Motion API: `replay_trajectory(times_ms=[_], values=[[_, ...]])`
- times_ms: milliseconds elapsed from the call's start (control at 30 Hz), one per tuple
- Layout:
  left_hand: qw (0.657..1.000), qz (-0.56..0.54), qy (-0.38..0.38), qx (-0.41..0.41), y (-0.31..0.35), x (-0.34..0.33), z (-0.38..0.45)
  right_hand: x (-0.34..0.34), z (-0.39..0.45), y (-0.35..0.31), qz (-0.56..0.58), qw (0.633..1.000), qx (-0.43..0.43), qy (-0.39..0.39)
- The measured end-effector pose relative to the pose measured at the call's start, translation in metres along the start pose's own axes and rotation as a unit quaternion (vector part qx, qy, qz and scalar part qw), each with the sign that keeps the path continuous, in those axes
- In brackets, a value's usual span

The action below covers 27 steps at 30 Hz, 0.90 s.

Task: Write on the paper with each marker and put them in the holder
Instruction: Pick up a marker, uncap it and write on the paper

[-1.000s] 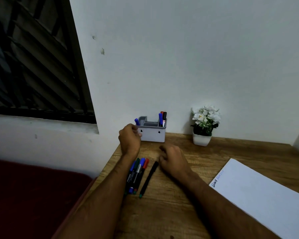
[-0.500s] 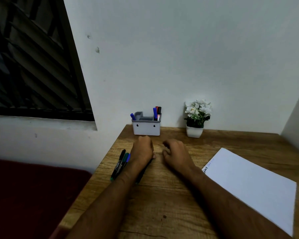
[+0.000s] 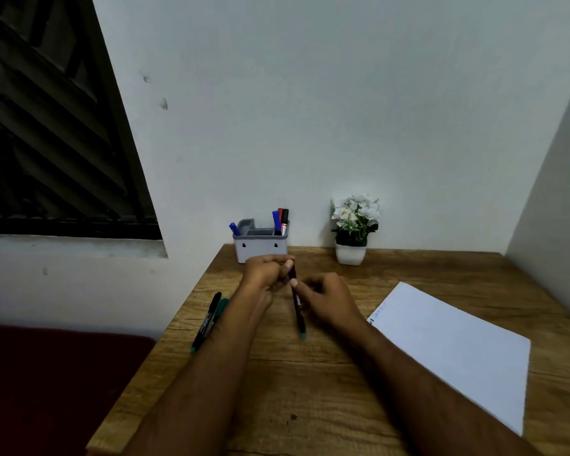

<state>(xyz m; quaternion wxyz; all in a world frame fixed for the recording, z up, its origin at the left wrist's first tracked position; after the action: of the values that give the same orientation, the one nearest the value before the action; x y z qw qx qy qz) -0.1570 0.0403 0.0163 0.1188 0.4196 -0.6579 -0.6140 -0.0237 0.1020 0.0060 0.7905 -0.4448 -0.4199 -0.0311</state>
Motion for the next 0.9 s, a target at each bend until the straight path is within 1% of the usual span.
replay_trajectory(times_ms=[100, 233, 333, 400, 467, 533, 567, 600, 633, 667, 700, 733, 767, 800, 833, 900], values=[[0.997, -0.066, 0.004, 0.049, -0.016, -0.011, 0.003, 0.002, -0.002, 0.009, 0.043, 0.999, -0.022, -0.023], [0.985, -0.113, -0.015, 0.127, -0.043, -0.032, 0.0, 0.015, 0.002, 0.021, -0.027, 0.999, -0.028, -0.006], [0.975, -0.157, -0.011, 0.157, -0.06, -0.043, 0.007, 0.02, 0.006, 0.029, -0.056, 0.997, -0.049, -0.027], [0.97, -0.18, -0.01, 0.164, -0.069, -0.053, 0.012, 0.028, 0.007, 0.035, -0.035, 0.996, -0.077, -0.03], [0.963, -0.219, -0.002, 0.156, -0.071, -0.057, 0.015, 0.038, 0.005, 0.04, 0.022, 0.993, -0.112, -0.038], [0.951, -0.273, 0.053, 0.133, -0.062, -0.045, 0.025, 0.046, -0.004, 0.045, 0.076, 0.984, -0.144, -0.075], [0.952, -0.272, 0.085, 0.11, -0.054, -0.036, 0.029, 0.05, -0.01, 0.048, 0.094, 0.98, -0.152, -0.091], [0.959, -0.248, 0.106, 0.083, -0.044, -0.028, 0.032, 0.054, -0.014, 0.052, 0.104, 0.978, -0.155, -0.094], [0.971, -0.203, 0.112, 0.055, -0.036, -0.026, 0.033, 0.06, -0.016, 0.056, 0.109, 0.979, -0.154, -0.081], [0.985, -0.131, 0.105, 0.028, -0.028, -0.03, 0.032, 0.065, -0.017, 0.062, 0.111, 0.98, -0.156, -0.058], [0.995, -0.036, 0.094, -0.003, -0.024, -0.037, 0.03, 0.069, -0.017, 0.067, 0.119, 0.98, -0.158, -0.036], [0.993, 0.071, 0.081, -0.039, -0.021, -0.047, 0.026, 0.071, -0.017, 0.07, 0.126, 0.979, -0.16, -0.02], [0.98, 0.169, 0.066, -0.078, -0.02, -0.056, 0.022, 0.071, -0.017, 0.072, 0.132, 0.978, -0.159, -0.011], [0.96, 0.25, 0.055, -0.116, -0.021, -0.064, 0.018, 0.071, -0.017, 0.072, 0.136, 0.978, -0.159, -0.005], [0.938, 0.31, 0.052, -0.148, -0.024, -0.067, 0.018, 0.071, -0.018, 0.073, 0.141, 0.977, -0.16, 0.0], [0.902, 0.388, 0.05, -0.182, -0.035, -0.069, 0.021, 0.074, -0.021, 0.077, 0.156, 0.974, -0.163, 0.011]])
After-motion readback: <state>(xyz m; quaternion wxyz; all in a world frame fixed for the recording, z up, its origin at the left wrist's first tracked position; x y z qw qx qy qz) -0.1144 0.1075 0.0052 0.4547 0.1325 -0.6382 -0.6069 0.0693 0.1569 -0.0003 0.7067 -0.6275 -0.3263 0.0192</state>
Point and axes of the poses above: each hand's wrist, its own z-axis towards the middle knuckle, its own x-axis out of the back of the hand, y = z × x, the point moved 8 cm from there along z, towards the middle knuckle, and after that the axes turned 14 degrees about -z, right-handed, at the moved point
